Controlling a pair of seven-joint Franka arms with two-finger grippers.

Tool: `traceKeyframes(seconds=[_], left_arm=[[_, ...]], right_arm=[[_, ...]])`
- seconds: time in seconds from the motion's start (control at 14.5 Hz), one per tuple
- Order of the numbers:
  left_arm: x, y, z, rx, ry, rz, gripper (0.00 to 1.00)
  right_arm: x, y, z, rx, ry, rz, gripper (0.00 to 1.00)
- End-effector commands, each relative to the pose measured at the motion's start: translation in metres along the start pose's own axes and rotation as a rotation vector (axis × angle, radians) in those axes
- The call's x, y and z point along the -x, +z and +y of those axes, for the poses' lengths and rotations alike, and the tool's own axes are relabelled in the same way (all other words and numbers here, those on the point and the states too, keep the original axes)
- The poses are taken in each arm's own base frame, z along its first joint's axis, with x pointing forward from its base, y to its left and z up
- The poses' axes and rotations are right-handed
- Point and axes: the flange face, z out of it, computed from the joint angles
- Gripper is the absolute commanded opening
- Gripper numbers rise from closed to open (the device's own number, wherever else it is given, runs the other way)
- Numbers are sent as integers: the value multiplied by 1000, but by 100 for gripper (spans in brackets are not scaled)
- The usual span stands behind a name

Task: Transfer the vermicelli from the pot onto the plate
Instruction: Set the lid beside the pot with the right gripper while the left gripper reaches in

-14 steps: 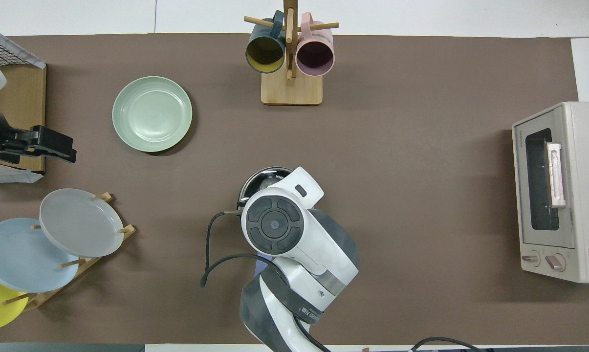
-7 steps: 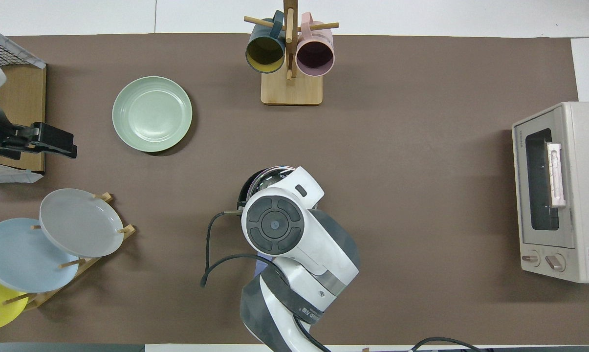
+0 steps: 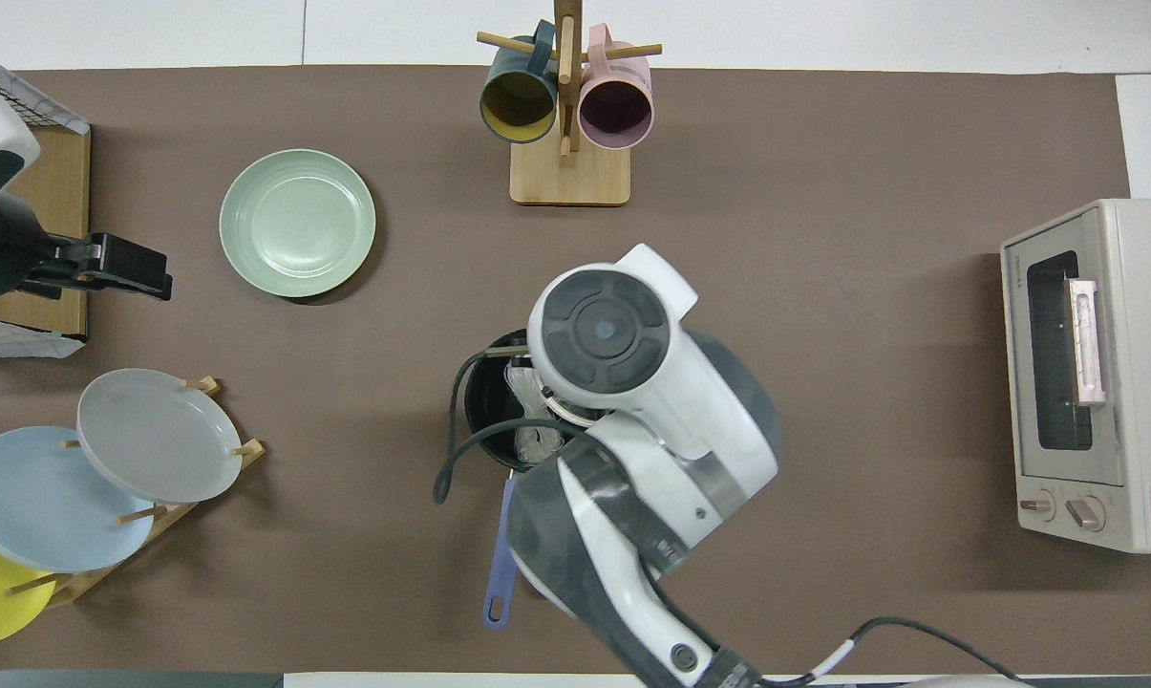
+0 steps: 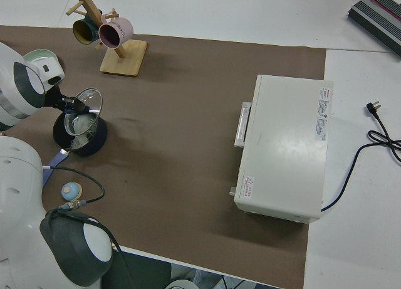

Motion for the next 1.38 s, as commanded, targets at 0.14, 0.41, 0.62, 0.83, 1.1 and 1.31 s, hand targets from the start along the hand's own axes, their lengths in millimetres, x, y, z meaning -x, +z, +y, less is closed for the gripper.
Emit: traceKeyframes(seconds=[0.14, 0.41, 0.62, 0.83, 1.1, 1.31], left_arm=[[14, 33, 113, -7, -24, 34, 100], [54, 127, 236, 9, -15, 39, 100], [67, 193, 281, 25, 18, 32, 100], [61, 237, 295, 40, 4, 1, 100], [64, 277, 309, 45, -14, 3, 100], [67, 296, 316, 34, 1, -16, 100]], right_arm=[[-67, -4, 143, -40, -42, -41, 42], [-75, 26, 245, -132, -20, -81, 42], [-56, 56, 272, -156, -30, -28, 42], [-49, 80, 276, -190, 0, 8, 42], [-38, 107, 291, -244, 37, 1, 44], [-25, 124, 300, -259, 55, -28, 50]])
